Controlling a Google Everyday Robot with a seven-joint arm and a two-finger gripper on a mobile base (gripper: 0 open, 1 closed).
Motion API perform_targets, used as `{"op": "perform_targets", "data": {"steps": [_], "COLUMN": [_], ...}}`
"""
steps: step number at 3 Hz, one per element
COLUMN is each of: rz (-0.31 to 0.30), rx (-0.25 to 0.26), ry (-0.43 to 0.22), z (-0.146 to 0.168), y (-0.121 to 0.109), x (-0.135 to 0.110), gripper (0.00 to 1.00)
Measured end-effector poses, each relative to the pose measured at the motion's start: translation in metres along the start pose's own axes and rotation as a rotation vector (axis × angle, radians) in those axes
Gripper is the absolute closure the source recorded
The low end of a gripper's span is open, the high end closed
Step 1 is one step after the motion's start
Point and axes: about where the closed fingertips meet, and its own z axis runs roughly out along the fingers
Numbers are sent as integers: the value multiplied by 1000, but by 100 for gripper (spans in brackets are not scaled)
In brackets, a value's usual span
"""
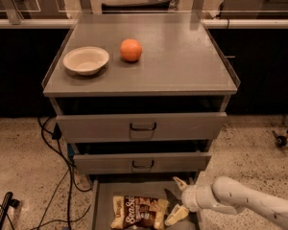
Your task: Pick brown chip bag from bottom drawer and place on counter
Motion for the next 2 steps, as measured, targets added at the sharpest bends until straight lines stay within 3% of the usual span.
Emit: {"op": "perform_targets", "data": {"steps": [1,2], "rz": [-67,-128], "rx": [-23,-97], "ry": [-45,-63], "z": [24,48], "y": [-6,-8], "x": [13,27], "gripper": [0,0]}}
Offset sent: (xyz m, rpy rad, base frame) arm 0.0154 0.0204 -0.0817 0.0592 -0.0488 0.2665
